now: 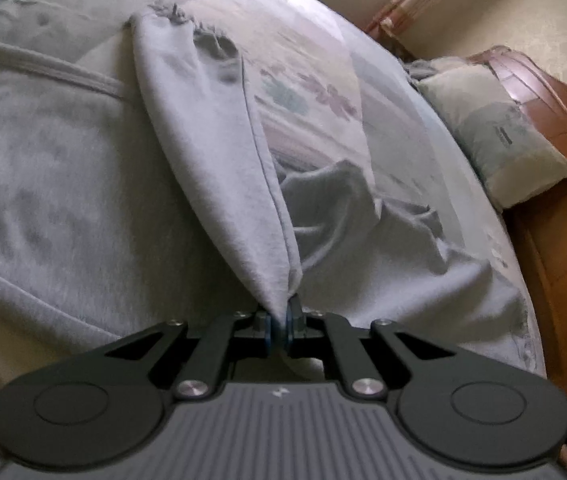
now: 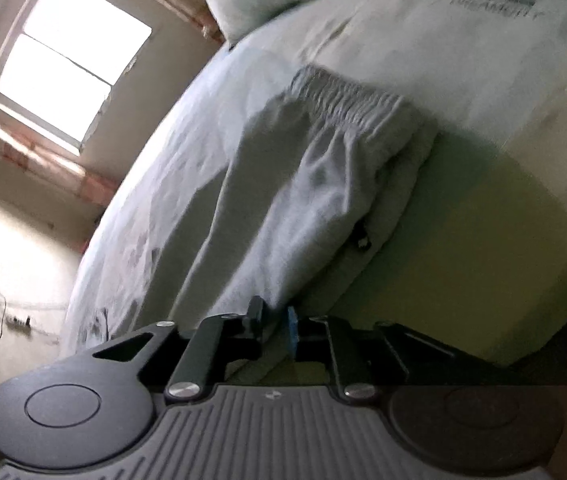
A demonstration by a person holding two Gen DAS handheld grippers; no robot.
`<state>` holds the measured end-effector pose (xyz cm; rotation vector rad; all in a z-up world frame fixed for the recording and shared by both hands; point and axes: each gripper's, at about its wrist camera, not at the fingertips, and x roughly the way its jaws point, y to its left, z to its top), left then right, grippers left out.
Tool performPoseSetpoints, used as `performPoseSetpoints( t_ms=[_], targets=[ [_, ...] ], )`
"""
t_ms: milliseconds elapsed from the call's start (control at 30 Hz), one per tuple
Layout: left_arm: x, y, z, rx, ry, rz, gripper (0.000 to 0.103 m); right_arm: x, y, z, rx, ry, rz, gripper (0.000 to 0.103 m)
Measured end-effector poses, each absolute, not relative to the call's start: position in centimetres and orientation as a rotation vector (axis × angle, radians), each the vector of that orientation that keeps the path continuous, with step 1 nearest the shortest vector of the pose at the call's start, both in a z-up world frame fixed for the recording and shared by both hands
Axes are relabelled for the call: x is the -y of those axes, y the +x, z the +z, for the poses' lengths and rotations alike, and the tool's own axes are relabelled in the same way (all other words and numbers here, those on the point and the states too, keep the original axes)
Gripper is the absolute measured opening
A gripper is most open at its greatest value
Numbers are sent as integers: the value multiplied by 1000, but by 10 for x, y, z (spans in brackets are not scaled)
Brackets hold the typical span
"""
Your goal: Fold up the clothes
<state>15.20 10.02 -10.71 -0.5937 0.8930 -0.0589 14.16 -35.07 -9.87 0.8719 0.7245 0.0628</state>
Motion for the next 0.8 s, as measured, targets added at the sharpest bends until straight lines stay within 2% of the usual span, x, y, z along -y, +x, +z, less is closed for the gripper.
performPoseSetpoints(
  t_ms=[100, 167, 200, 233, 267, 500, 567, 633, 700, 800],
  targets=[
    [-99, 154, -105, -886, -584, -72, 6, 364, 140, -92, -692, 871, 42, 28],
    [-97, 156, -105, -893, -577, -75, 5, 367, 147, -94, -703, 863, 23, 28],
    [-96, 156, -105, -895, -572, -76, 5, 367, 150, -96, -707, 860, 22, 26],
    [-95, 156, -105, -897, -568, -77, 5, 368, 151, -98, -709, 858, 16, 16],
    [-95, 155, -104, -897, -566, -73, 6, 369, 150, -98, -709, 853, 10, 11],
    [-102, 155, -104, -918, -564, -65, 10, 392, 120, -97, -708, 779, 1, 10],
    [-101, 155, -104, -934, -559, -59, 14, 395, 121, -102, -735, 793, -9, 15],
    [-102, 153, -98, -946, -529, -51, 18, 397, 119, -101, -747, 784, -28, 31],
    [-108, 148, -88, -949, -501, -31, 22, 398, 114, -92, -734, 751, -58, 41],
    [-117, 140, -63, -927, -420, 32, 22, 399, 105, -69, -682, 655, -113, 43]
  ],
)
